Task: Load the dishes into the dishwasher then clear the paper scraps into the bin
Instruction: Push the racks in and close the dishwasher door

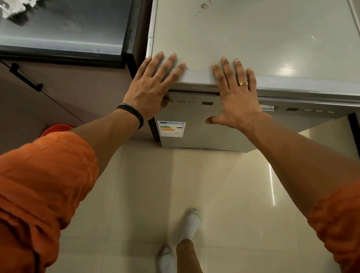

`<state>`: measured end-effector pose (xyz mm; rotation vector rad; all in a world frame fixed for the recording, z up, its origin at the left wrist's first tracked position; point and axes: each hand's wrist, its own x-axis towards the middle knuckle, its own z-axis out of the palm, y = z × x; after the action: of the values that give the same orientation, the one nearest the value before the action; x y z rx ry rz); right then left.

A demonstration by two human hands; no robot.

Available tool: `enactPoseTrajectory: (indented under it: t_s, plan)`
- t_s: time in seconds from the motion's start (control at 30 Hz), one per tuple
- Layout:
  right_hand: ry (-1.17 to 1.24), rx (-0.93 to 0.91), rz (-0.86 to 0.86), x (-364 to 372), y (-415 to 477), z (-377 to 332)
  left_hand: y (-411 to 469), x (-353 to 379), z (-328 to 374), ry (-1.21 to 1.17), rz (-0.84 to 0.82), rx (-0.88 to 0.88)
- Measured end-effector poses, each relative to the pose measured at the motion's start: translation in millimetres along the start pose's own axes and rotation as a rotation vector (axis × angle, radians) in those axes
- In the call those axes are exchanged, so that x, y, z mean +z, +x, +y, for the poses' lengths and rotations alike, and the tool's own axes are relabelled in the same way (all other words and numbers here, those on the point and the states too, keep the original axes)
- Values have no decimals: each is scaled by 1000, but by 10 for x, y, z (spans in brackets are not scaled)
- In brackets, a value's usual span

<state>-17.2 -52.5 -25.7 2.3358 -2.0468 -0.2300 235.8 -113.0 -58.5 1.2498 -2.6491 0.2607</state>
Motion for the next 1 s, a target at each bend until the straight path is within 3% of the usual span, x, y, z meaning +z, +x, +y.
enactPoseTrajectory:
  t_s: [0.4, 1.0]
  plan:
    - [8, 1, 34, 16, -15, -5, -1, 47, -4, -2, 30, -3]
    - [3, -6, 30, 22, -31, 5, 5, -35, 11, -51, -54, -15]
